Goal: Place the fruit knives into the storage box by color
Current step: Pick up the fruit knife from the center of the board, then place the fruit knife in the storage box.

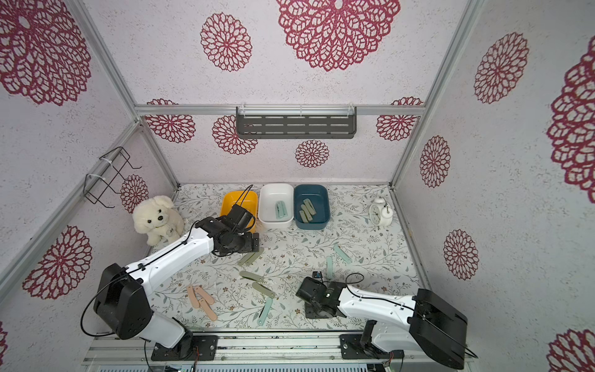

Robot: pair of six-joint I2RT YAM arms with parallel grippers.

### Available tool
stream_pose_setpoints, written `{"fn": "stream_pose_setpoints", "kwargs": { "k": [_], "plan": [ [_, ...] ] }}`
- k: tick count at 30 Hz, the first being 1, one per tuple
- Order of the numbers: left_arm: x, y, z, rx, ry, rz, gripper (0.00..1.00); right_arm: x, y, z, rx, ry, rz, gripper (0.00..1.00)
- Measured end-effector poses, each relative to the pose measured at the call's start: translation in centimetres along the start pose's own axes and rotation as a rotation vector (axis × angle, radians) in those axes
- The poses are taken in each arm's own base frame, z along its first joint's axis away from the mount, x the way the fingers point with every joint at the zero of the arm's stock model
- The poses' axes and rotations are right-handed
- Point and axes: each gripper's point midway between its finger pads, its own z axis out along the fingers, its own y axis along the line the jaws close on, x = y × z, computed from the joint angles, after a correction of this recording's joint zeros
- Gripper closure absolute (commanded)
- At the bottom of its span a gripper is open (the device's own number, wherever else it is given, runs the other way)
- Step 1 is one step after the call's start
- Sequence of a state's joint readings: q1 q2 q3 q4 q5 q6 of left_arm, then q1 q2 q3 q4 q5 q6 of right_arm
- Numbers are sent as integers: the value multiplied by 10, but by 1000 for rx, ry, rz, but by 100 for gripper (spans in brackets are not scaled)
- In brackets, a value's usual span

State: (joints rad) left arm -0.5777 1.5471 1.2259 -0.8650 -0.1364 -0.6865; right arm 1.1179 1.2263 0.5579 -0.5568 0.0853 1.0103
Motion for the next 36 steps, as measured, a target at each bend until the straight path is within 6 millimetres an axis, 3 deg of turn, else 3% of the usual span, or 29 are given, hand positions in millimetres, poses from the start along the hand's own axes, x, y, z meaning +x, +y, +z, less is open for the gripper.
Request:
{"fn": "stream_pose_setpoints", "kwargs": {
  "k": [5, 11, 17, 28, 32, 36],
  "plan": [
    [9, 10, 3, -11, 18, -19, 3, -8, 9, 0, 19, 15, -25, 83],
    [-5, 28, -5, -7, -10, -106, 3, -48, 56, -14, -52, -38, -79, 84],
    [-24, 54, -22, -3, -69, -215, 3, -126, 114, -25, -147, -138, -135, 84],
    [-40, 97, -30, -31, -105, -342, 3, -306, 218, -25, -253, -375, -289, 84],
    [-36, 105, -25, -40, -90, -363, 3, -359, 242, -18, -269, -448, -310, 84],
    [-29, 112, -18, -53, -66, -379, 3, -404, 265, 3, -296, -506, -318, 82]
  ]
}}
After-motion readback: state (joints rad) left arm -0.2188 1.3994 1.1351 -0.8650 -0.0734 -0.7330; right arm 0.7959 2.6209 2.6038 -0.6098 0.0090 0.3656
